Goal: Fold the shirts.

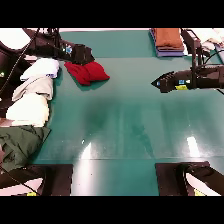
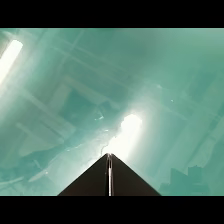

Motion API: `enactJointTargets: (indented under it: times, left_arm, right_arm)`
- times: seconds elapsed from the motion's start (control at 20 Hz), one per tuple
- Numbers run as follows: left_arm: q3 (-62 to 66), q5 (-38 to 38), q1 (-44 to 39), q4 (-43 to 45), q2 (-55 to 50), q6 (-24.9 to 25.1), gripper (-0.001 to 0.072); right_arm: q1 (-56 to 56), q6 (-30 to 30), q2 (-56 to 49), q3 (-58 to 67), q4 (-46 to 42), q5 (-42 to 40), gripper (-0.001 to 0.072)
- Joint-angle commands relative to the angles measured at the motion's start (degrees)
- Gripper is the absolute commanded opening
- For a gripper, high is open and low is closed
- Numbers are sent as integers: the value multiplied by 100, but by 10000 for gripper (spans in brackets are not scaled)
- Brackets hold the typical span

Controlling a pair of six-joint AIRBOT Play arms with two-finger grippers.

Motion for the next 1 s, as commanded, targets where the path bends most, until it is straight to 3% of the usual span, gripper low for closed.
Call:
enactJointTargets:
  times: [0.0,0.5,0.7,0.8,0.95]
  left_arm:
    - [2,0,0,0,0,0,26]
    - [2,11,0,0,0,-2,27]
    - [0,804,0,37,-7,151,47]
    - [-2,1432,17,457,-79,68,611]
    - [-11,1779,94,1853,-605,-896,611]
  right_arm:
    - [0,2,0,4,2,2,17]
    - [0,2,0,4,2,0,18]
    - [0,2,2,4,28,2,18]
    - [0,2,0,4,55,4,17]
    - [7,4,2,4,55,50,17]
